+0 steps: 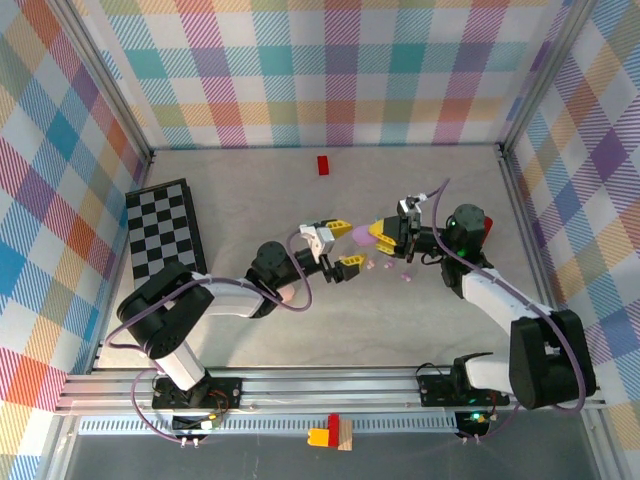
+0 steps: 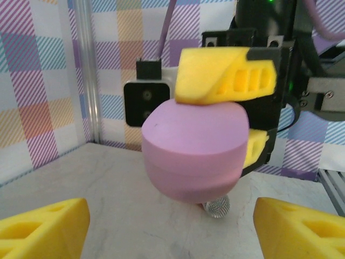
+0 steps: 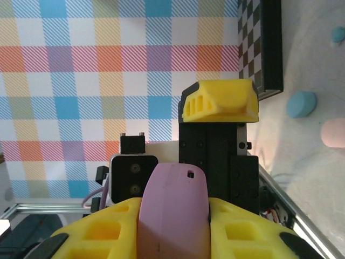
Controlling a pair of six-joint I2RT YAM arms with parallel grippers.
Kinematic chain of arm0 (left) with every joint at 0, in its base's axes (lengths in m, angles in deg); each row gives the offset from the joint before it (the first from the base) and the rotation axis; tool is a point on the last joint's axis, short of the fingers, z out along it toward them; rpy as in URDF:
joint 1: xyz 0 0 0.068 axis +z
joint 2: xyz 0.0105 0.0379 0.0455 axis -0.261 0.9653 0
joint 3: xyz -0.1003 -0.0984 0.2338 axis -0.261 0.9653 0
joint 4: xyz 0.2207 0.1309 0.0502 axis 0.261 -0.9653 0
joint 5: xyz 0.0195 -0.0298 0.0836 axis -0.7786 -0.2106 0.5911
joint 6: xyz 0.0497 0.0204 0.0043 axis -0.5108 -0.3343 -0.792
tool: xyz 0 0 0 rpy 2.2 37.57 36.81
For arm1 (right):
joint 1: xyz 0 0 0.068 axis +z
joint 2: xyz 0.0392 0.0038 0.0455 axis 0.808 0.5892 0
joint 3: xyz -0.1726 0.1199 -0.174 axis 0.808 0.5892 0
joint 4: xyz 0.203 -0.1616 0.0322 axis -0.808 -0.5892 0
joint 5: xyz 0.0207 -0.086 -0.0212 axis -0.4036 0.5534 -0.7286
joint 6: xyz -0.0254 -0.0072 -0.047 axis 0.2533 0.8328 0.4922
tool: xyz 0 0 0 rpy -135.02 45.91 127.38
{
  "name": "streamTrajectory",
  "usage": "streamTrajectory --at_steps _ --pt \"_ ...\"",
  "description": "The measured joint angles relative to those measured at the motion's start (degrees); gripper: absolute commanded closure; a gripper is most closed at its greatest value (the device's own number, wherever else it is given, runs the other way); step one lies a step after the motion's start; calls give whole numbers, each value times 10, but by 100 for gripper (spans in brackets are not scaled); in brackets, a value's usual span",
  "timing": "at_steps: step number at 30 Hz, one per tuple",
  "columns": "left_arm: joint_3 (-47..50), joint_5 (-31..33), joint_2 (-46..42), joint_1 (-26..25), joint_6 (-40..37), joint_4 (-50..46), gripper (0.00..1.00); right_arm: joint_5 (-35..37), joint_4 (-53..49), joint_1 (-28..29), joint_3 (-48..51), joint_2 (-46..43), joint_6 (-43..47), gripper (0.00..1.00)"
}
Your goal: Insert wireless bluetooth earbuds into charging case
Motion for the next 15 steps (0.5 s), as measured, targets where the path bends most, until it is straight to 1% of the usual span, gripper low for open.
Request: streamTrajectory --at_steps 3,6,9,13,15 --pt "-7 -23 0 8 2 5 28 6 78 0 9 23 -62 100" --pt "-17 -43 1 10 11 5 33 11 126 0 14 36 -101 100" --pt "-30 -64 1 10 26 5 37 15 154 -2 14 37 -120 100" --pt "-42 -79 4 10 45 7 38 14 171 -2 14 37 -130 100" --pt "-46 -83 7 11 54 7 41 14 173 -2 14 37 -130 100"
